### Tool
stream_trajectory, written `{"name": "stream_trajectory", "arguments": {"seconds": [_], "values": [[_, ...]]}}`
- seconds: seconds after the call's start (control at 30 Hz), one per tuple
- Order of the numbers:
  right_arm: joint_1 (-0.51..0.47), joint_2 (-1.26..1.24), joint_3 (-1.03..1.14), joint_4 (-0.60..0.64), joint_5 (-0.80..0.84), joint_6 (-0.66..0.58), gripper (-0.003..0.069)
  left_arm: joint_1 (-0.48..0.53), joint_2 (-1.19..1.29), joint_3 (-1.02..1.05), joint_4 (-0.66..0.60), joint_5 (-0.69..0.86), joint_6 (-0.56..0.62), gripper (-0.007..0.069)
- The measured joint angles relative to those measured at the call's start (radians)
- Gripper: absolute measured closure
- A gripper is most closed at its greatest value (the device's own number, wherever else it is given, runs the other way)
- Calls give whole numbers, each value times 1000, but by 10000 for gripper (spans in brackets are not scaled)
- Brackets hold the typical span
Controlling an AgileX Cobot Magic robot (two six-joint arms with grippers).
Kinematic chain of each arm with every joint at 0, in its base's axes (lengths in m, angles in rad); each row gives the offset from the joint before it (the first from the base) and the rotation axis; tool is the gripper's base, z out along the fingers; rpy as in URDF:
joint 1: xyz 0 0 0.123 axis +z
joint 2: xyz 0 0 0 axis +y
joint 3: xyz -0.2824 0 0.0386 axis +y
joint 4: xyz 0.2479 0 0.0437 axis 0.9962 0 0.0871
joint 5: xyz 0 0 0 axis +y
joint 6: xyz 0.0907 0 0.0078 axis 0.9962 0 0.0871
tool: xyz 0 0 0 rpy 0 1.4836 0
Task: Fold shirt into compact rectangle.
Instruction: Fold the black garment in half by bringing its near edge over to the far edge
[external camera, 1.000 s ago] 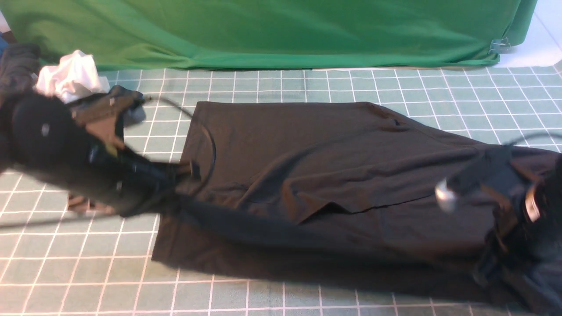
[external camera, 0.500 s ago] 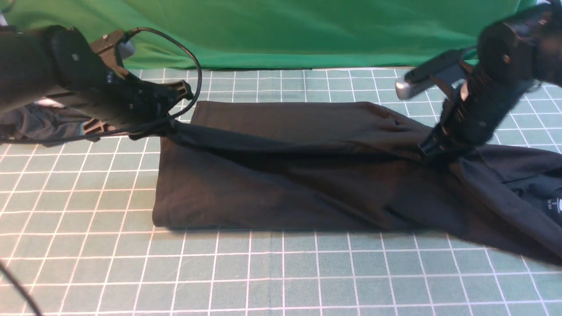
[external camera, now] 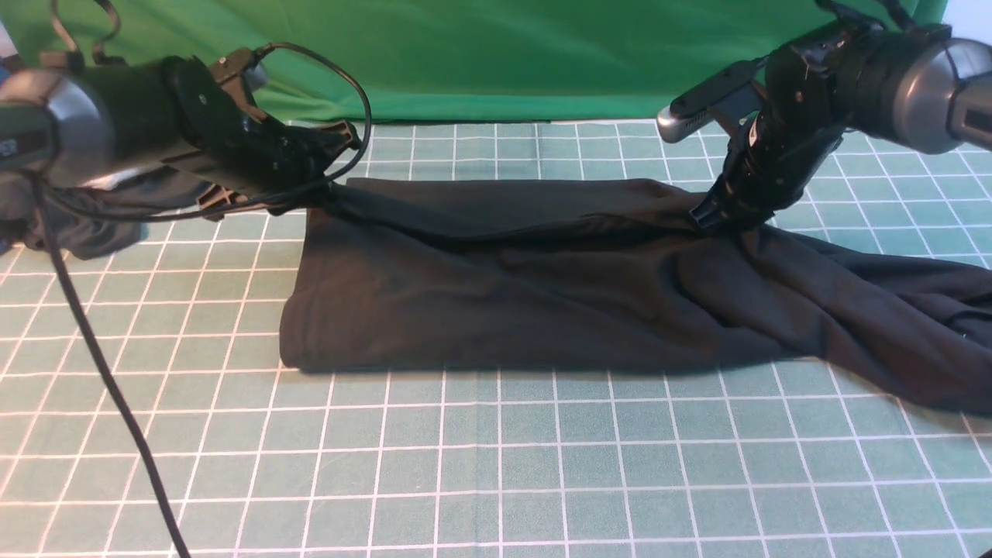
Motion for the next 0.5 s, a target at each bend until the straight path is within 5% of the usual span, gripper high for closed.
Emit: {"name": "stream_trajectory", "arguments": {"seconds": [0.27,0.37,0.5], "values": [[-33,25,0,-10,-127,28,504,0,39,0,-7,-138,0,600],[-39,25,0,-15,-154,35,382,0,39,-1,-8,-206,-1,542],[-39,10,0,-15,-154,35,321,14,33,-32,-8,-207,-6,435]]}}
